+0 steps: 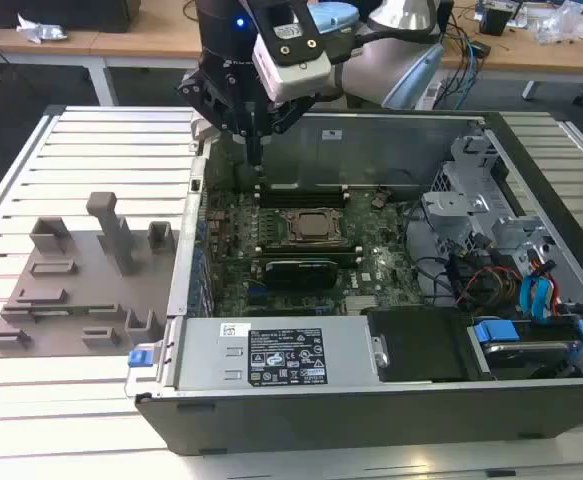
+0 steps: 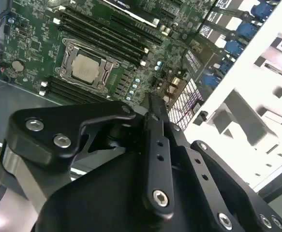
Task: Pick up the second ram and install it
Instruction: 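Reach for the second ram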
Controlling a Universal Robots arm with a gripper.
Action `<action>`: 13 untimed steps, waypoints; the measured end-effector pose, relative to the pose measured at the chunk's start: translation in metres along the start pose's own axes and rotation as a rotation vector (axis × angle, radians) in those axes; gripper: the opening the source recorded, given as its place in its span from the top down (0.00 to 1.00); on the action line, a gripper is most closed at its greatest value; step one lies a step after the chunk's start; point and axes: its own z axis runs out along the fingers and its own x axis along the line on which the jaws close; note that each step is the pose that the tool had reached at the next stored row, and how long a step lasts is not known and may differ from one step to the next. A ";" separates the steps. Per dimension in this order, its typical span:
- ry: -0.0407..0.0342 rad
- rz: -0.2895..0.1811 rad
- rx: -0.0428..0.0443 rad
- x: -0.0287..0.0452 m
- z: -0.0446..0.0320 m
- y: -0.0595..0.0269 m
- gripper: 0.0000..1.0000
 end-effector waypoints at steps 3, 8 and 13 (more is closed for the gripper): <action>-0.0002 0.000 0.0000 0.0274 -0.0007 -0.0020 0.90; -0.0004 0.000 0.0000 0.0470 -0.0013 -0.0035 0.90; -0.0004 0.000 0.0000 0.0613 -0.0017 -0.0046 0.90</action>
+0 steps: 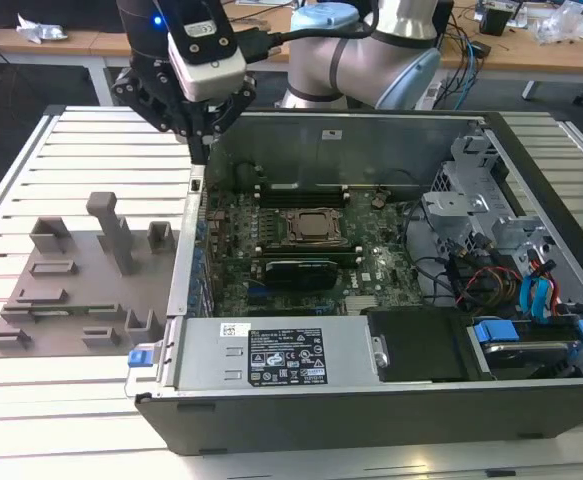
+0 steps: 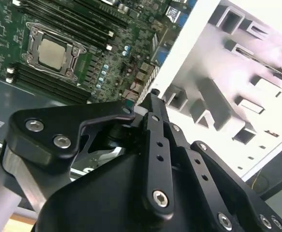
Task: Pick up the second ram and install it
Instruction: 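Reach for the second ram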
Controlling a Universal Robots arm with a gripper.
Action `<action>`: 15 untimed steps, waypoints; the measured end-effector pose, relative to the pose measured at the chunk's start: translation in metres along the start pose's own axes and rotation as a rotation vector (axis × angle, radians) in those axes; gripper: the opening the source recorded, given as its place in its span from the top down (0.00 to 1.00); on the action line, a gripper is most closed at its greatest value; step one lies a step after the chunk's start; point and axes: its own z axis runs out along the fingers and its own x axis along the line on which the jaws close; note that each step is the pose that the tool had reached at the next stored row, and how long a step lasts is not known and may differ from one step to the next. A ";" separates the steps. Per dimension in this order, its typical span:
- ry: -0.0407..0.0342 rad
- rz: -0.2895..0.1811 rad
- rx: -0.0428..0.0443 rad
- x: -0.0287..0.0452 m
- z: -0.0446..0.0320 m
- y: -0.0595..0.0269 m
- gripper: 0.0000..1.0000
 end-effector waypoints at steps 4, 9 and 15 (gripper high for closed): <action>0.0000 0.000 0.0001 0.0191 -0.0005 -0.0014 0.90; -0.0001 0.000 0.0000 0.0486 -0.0011 -0.0036 0.90; -0.0001 0.000 0.0000 0.0780 -0.0016 -0.0058 0.90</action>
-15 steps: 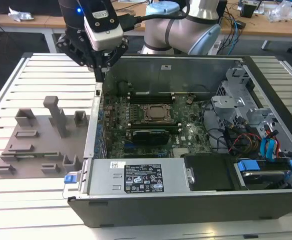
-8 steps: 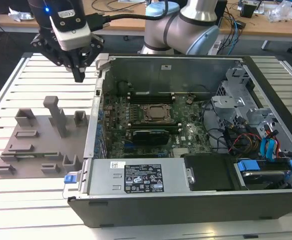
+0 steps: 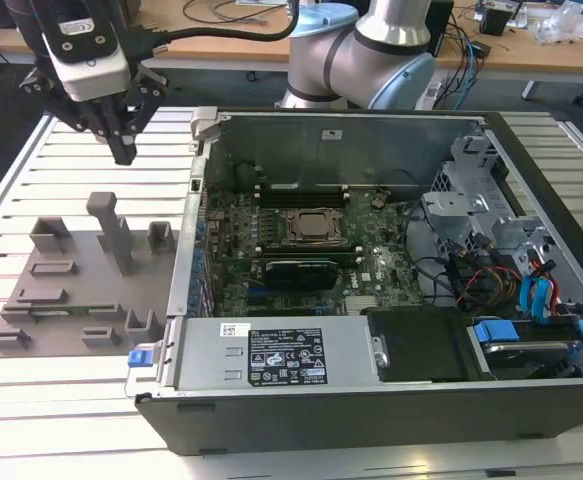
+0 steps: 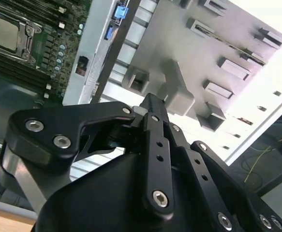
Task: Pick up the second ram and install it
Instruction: 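Reach for the second ram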
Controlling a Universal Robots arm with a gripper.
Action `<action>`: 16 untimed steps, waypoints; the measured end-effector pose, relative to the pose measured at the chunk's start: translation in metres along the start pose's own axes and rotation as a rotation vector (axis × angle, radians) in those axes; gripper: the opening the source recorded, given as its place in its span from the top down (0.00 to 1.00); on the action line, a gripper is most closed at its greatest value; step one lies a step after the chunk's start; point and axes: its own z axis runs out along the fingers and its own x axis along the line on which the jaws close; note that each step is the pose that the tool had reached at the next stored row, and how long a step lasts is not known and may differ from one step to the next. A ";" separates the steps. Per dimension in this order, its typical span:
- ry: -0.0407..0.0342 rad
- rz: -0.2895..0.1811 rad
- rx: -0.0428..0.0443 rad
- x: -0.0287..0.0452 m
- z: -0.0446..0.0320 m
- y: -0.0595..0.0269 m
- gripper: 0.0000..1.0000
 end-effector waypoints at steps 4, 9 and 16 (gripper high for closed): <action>0.0000 0.000 0.0001 0.0128 -0.0001 -0.0009 0.90; 0.0001 0.000 0.0000 0.0349 0.0001 -0.0026 0.90; 0.0001 0.000 0.0000 0.0638 0.0002 -0.0128 0.90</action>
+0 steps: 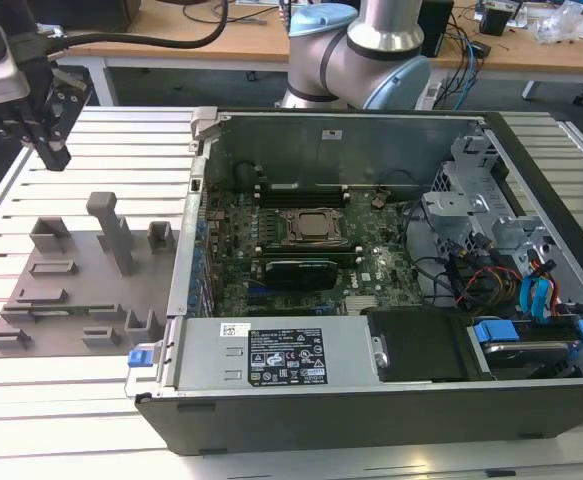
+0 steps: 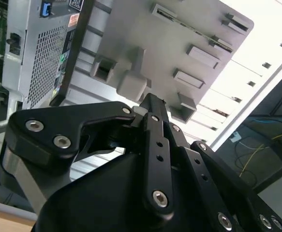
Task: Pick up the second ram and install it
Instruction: 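Reach for the second ram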
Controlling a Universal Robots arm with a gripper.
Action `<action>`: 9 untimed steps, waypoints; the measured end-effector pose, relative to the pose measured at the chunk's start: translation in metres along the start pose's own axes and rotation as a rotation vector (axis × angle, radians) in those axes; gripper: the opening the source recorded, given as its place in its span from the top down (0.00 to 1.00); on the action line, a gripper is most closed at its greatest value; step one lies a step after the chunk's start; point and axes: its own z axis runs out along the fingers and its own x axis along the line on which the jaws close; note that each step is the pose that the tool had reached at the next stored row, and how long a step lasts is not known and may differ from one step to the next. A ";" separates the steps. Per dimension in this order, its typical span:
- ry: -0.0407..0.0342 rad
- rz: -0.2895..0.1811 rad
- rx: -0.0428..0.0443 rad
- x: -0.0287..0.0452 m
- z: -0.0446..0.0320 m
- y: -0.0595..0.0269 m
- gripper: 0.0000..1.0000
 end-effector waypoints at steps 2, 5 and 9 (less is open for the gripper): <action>0.0000 0.000 0.0000 0.0036 0.0000 -0.0020 0.90; -0.0001 0.000 -0.0001 0.0111 0.0003 -0.0051 0.90; -0.0001 0.000 -0.0001 0.0197 0.0013 -0.0081 0.90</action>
